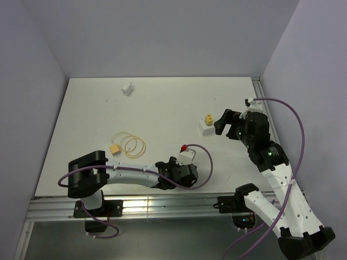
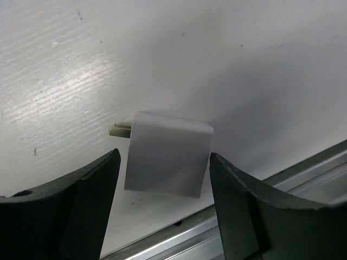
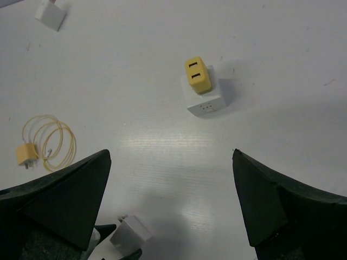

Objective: Insert the plug
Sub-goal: Pick up the plug from the center of the board.

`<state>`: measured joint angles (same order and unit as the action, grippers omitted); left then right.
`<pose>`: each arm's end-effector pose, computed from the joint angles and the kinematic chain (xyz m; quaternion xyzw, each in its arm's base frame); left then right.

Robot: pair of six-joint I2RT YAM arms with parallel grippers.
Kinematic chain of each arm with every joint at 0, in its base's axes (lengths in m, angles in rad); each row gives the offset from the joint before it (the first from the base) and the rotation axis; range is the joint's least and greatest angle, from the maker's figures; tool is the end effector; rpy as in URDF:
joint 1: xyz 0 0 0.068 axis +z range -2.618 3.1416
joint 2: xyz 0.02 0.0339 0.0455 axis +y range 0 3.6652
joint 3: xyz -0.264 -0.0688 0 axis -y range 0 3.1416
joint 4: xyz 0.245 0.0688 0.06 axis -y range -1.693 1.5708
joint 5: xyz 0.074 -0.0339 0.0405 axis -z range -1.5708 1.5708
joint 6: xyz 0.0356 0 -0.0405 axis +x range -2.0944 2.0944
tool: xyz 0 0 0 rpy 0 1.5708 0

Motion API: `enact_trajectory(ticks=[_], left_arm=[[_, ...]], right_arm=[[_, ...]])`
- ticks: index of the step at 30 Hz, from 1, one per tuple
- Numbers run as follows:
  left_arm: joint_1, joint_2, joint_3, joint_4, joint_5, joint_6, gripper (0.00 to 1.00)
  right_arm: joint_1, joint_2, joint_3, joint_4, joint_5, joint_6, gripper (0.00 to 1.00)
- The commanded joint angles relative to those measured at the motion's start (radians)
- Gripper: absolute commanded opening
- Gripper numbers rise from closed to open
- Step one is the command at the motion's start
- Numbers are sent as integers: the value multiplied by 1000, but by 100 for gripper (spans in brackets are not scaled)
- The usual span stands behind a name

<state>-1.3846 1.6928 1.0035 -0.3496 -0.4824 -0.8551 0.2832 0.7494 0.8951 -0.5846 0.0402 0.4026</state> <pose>0.0779 -0.3241 0.1751 0.1846 0.9207 -0.1293 0.3187 0.1536 0.0432 0.3417 0.0611 0.8418 0.1643 0.5106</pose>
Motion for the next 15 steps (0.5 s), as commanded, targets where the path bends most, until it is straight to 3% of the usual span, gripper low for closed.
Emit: enact_trajectory(ticks=[1, 7, 13, 15], left_arm=[[-5, 14, 38, 27, 8, 14, 72], [-5, 28, 32, 40, 28, 18, 65], [-4, -18, 26, 28, -19, 17, 24], [2, -59, 33, 6, -41, 24, 1]], right_arm=[[-4, -10, -2, 17, 3, -2, 100], [-3, -15, -2, 16, 3, 2, 100], [-4, -7, -8, 17, -25, 7, 100], [-3, -1, -10, 11, -36, 10, 100]])
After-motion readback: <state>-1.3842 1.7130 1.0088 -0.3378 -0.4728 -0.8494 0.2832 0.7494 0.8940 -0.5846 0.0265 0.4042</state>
